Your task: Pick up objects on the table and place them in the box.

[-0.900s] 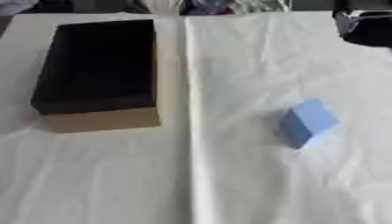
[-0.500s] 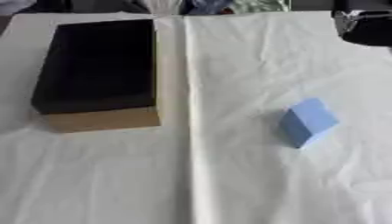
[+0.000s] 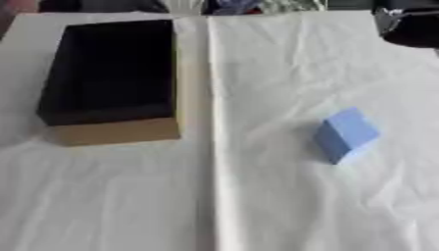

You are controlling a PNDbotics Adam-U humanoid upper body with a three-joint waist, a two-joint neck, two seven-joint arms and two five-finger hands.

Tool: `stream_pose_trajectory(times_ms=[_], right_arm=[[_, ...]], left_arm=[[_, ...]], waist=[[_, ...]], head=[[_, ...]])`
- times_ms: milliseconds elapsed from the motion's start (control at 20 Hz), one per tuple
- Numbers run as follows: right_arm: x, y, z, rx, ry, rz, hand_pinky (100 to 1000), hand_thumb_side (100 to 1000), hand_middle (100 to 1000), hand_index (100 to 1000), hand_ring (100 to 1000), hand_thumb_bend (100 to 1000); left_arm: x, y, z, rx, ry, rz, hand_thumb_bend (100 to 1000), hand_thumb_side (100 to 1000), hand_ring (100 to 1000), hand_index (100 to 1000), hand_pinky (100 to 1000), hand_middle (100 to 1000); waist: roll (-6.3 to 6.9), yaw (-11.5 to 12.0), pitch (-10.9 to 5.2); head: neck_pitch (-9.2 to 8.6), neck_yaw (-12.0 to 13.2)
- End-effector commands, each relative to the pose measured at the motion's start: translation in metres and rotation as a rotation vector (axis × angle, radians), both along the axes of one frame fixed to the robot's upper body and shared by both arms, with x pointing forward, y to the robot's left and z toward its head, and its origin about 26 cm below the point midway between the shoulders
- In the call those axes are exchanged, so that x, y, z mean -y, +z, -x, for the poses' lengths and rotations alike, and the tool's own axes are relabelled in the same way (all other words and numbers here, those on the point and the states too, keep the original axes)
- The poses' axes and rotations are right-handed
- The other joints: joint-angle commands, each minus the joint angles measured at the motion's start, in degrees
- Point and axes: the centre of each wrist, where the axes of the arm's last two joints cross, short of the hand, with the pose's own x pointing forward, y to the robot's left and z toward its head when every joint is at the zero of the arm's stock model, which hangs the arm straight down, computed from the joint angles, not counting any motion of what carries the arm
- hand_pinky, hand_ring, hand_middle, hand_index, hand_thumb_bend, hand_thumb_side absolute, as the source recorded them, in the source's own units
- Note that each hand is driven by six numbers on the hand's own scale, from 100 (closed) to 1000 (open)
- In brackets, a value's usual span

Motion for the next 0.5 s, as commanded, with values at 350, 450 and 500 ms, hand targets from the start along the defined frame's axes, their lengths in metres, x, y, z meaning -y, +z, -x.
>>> stream_pose_trajectory(times_ms=[350, 450, 500], right_arm=[[-0.0009, 0.0099, 0.0043, 0.042, 0.006, 0.008, 906, 100, 691, 820, 822, 100], [-0.0011, 0.01, 0.0043, 0.044, 0.009, 0.008, 906, 100, 693, 821, 823, 100], [-0.0011, 0.01, 0.0042, 0.045, 0.01, 0.007, 906, 100, 693, 822, 823, 100]], left_arm=[[-0.0018, 0.0067, 0.0022, 0.025, 0.005, -0.005, 100, 673, 647, 873, 1000, 670], [-0.002, 0.0067, 0.0022, 0.025, 0.005, -0.005, 100, 672, 648, 873, 1000, 670], [-0.0021, 0.0066, 0.0023, 0.025, 0.006, -0.005, 100, 672, 648, 873, 1000, 670]], waist=[[-0.21, -0.06, -1.6], [-0.22, -0.09, -1.69], [-0.23, -0.11, -1.73]], head=[[-0.59, -0.04], [-0.58, -0.08], [-0.59, -0.09]])
